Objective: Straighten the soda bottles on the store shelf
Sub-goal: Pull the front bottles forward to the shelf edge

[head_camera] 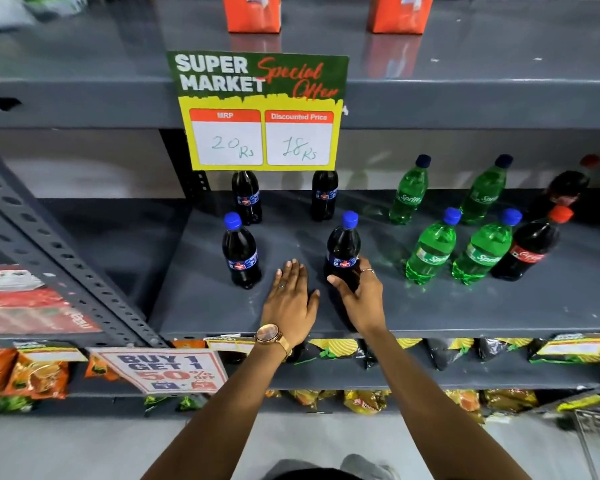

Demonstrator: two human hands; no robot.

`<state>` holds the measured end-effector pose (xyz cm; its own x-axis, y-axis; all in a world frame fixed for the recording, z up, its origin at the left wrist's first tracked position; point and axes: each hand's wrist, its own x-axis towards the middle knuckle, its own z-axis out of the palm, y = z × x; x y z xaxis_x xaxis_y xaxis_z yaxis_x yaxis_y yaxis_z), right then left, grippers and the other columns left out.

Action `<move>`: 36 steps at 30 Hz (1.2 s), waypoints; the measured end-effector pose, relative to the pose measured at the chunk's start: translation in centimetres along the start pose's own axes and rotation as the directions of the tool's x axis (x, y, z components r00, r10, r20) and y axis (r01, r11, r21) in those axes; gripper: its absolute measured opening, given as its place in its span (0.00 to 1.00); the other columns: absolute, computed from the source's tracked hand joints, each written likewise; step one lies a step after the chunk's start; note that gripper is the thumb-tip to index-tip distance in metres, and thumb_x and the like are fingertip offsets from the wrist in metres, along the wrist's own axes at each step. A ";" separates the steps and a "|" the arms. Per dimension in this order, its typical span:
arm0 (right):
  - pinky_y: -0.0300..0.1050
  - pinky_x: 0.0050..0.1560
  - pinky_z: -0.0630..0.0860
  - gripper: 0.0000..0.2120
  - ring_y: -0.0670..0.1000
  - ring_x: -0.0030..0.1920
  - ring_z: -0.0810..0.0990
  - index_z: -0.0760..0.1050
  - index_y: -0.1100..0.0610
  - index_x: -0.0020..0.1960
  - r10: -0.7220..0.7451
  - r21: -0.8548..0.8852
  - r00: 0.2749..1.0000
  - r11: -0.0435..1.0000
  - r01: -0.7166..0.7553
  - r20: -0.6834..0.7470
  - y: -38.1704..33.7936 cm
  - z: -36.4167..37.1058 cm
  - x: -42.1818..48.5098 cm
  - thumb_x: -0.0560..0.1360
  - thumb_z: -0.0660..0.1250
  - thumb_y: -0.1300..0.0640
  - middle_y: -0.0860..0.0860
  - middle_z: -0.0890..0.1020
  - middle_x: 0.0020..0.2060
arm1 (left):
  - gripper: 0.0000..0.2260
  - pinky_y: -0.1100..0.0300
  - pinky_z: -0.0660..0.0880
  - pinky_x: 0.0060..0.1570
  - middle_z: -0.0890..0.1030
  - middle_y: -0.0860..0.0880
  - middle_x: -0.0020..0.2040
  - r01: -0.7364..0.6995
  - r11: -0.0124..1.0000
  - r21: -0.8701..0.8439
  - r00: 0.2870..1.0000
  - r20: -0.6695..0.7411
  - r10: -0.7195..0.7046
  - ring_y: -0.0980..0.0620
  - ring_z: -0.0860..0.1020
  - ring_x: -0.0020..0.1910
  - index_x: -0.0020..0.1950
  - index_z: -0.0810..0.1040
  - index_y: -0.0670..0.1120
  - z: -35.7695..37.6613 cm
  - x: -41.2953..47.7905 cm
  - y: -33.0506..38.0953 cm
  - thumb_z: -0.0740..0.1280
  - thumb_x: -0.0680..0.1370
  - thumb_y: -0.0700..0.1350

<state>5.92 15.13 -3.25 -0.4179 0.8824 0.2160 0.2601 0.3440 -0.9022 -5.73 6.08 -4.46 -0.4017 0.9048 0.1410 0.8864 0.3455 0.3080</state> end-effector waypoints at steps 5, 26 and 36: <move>0.46 0.60 0.73 0.26 0.53 0.60 0.78 0.70 0.59 0.65 0.000 -0.013 1.000 1.000 0.000 0.018 0.0 -0.1 0.2 0.71 0.73 0.56 0.55 0.81 0.58 | 0.29 0.56 0.41 0.75 0.55 0.41 0.77 0.023 1.000 0.002 1.000 0.013 -0.023 0.47 0.50 0.77 0.75 0.53 0.39 0.0 0.0 0.1 0.46 0.79 0.54; 0.44 0.53 0.75 0.31 0.54 0.54 0.80 0.73 0.59 0.58 0.215 0.044 0.934 0.976 -0.212 -0.285 11.6 -25.8 5.5 0.60 0.80 0.51 0.54 0.81 0.52 | 0.35 0.64 0.52 0.70 0.61 0.39 0.75 0.142 0.712 -0.688 0.978 -0.013 -0.207 0.44 0.60 0.74 0.74 0.55 0.37 7.1 4.0 28.6 0.70 0.74 0.45; 0.34 0.42 0.67 0.29 0.48 0.49 0.76 0.70 0.60 0.60 0.130 -0.020 0.975 0.991 -0.135 -0.179 15.0 -35.5 4.6 0.63 0.79 0.58 0.49 0.79 0.47 | 0.24 0.43 0.76 0.54 0.81 0.39 0.55 0.182 0.740 -0.647 0.921 -0.151 -0.359 0.38 0.78 0.54 0.60 0.72 0.41 11.1 7.4 33.6 0.75 0.69 0.46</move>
<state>38.75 35.75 -2.54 -0.2184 0.9626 0.1604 0.3319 0.2278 -0.9154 23.63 27.17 -3.50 -0.7227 0.6722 0.1610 0.4340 0.2600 0.8626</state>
